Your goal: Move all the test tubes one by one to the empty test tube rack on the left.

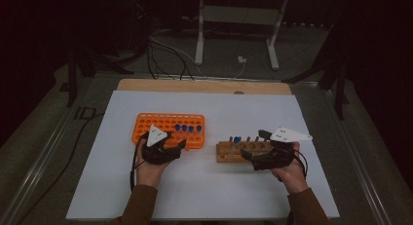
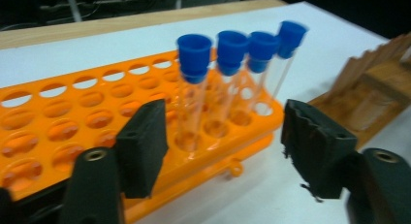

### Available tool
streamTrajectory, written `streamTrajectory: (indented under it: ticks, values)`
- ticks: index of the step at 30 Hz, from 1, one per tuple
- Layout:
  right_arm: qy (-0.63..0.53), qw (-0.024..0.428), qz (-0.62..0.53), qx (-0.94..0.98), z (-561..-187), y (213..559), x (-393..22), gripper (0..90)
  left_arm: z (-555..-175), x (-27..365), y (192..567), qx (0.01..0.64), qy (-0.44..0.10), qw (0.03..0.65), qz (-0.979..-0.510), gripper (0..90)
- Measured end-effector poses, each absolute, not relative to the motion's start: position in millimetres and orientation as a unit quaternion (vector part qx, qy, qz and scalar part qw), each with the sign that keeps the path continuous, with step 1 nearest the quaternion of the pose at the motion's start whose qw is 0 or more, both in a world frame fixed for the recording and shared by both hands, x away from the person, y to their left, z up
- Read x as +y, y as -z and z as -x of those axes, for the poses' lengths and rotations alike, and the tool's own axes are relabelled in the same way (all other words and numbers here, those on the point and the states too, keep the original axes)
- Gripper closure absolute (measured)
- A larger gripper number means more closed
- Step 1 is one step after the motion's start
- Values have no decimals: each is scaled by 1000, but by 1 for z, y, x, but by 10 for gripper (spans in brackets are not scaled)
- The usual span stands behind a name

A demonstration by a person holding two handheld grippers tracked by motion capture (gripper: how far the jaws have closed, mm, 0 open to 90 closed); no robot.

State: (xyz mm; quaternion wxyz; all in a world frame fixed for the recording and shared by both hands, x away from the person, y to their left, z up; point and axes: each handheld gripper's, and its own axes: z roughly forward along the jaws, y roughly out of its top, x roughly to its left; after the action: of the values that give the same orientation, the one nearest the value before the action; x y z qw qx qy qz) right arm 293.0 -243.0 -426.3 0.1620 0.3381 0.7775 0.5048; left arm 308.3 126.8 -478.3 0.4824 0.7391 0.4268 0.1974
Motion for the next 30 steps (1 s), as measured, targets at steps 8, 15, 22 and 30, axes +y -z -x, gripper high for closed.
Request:
streamTrajectory:
  ticks: [8, 15, 22, 30]
  values:
    - [-500, 160, -340, 780, -296, 429, -239, 2, -297, 126, 473, 431, -182, 511, -721, 109]
    - [-495, 152, -347, 782, -304, 435, -233, 50, -289, 125, 466, 422, -190, 519, -719, 2]
    - [-477, 154, -344, 794, -313, 441, -223, 135, -284, 121, 462, 409, -194, 518, -726, 2]
    - [-471, 147, -334, 803, -319, 449, -215, 470, -282, 120, 461, 406, -192, 521, -726, 3]
